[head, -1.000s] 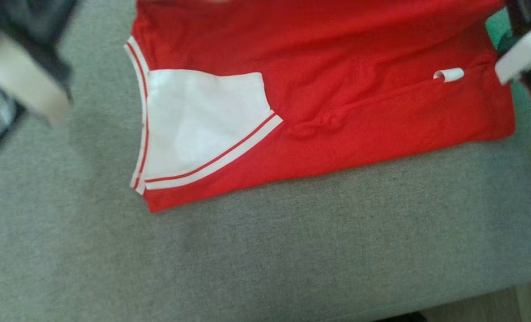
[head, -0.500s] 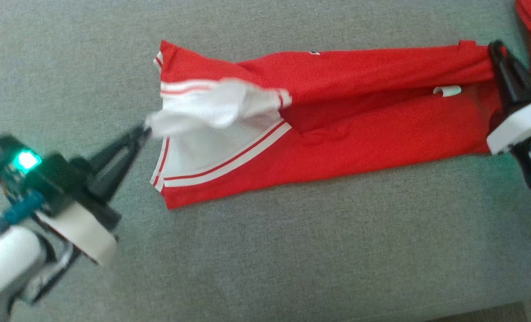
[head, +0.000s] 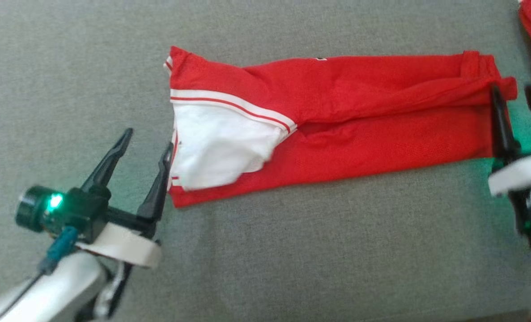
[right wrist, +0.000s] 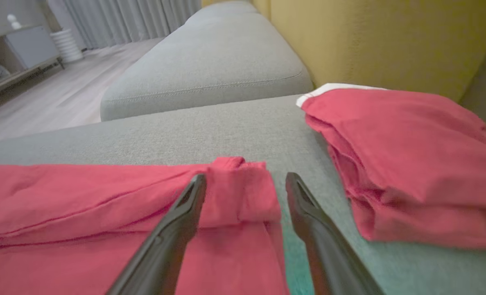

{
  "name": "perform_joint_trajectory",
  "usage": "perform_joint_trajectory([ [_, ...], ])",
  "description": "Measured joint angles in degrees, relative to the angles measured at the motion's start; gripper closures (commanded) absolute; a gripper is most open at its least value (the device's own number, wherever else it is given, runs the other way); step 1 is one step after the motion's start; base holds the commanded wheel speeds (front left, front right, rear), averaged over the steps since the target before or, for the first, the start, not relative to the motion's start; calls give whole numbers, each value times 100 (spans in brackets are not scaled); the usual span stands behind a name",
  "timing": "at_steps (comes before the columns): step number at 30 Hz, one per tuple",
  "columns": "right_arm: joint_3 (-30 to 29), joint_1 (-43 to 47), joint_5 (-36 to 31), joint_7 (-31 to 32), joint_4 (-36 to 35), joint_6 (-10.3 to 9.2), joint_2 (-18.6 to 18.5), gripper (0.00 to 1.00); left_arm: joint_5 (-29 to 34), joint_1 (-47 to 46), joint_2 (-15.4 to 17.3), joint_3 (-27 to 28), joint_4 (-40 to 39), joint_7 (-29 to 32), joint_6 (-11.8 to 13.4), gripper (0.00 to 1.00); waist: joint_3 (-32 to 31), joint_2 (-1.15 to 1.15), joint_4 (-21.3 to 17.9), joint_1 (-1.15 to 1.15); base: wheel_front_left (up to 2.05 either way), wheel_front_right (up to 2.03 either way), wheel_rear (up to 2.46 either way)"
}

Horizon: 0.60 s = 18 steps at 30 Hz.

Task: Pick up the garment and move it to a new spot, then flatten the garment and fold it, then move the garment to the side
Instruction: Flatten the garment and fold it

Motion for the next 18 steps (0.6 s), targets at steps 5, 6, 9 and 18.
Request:
perform_joint_trajectory([
  [5,-1003,980,-202,-101,-628,0,587,0,52,723,-1018,855,334,-247,766,0,-197,0,109,0,0,0,0],
  [6,-1147,1127,-212,-101,-758,0,712,0,258,892,-1256,1121,333,-252,876,0,-232,0,139,-1,0,0,0],
  [9,-1434,1373,-310,-103,-1021,0,934,0,978,1328,-1849,1727,330,-276,969,0,-282,0,266,-1,0,0,0],
  [18,-2169,704,-602,333,-745,0,976,0,2373,2108,-3032,2552,583,-288,140,0,-292,0,785,-1,0,0,0],
])
